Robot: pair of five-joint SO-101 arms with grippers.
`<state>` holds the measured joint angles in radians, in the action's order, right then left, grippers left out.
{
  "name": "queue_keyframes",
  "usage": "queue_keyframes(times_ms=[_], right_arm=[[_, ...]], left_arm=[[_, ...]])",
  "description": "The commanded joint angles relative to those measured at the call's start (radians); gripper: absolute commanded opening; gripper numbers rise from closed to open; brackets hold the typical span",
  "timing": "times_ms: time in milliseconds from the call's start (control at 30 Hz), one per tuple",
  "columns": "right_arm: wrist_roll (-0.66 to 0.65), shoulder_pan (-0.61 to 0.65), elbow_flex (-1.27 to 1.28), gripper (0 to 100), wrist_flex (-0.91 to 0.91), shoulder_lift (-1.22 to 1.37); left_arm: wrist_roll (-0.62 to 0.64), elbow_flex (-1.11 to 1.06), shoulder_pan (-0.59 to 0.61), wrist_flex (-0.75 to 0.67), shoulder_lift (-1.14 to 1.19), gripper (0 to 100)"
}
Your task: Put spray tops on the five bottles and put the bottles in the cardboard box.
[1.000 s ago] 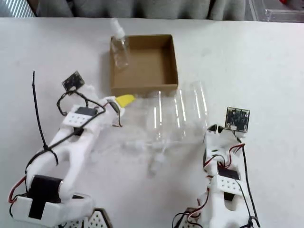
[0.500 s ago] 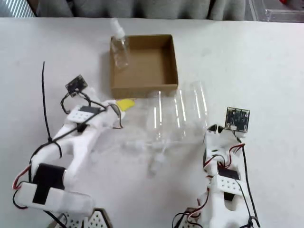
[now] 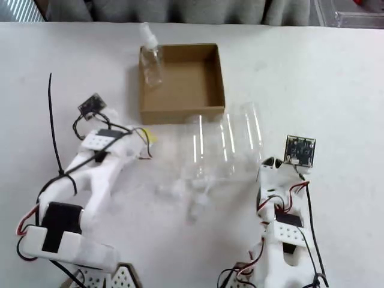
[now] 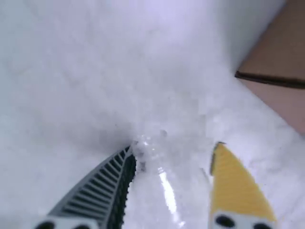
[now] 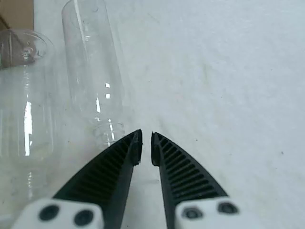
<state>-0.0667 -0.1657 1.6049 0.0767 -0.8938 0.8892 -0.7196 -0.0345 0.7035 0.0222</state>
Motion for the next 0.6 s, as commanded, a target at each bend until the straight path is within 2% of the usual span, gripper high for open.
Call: queue_keyframes(times_ms=[0,200,367,467,567], right_arm=[[-0.012,-0.001,-0.008,1.7,-0.022,-0.015],[-0.012,-0.001,-0.008,1.7,-0.022,-0.015],[-0.012,-0.001,-0.008,1.7,-0.022,-0.015],[-0.012,-0.001,-0.008,1.7,-0.022,-0.015],[-0.012,0.008,-0.008,1.7,-0.022,-0.015]], left_arm=[[0.000,0.054,0.015,0.012,-0.004,11],[0.000,0.057,0.073,0.012,-0.005,17],[0.000,0.087,0.077,0.020,-0.010,29],[0.000,0.077,0.077,0.025,-0.091,32],[0.000,0.061,0.073,0.100,-0.231,32]])
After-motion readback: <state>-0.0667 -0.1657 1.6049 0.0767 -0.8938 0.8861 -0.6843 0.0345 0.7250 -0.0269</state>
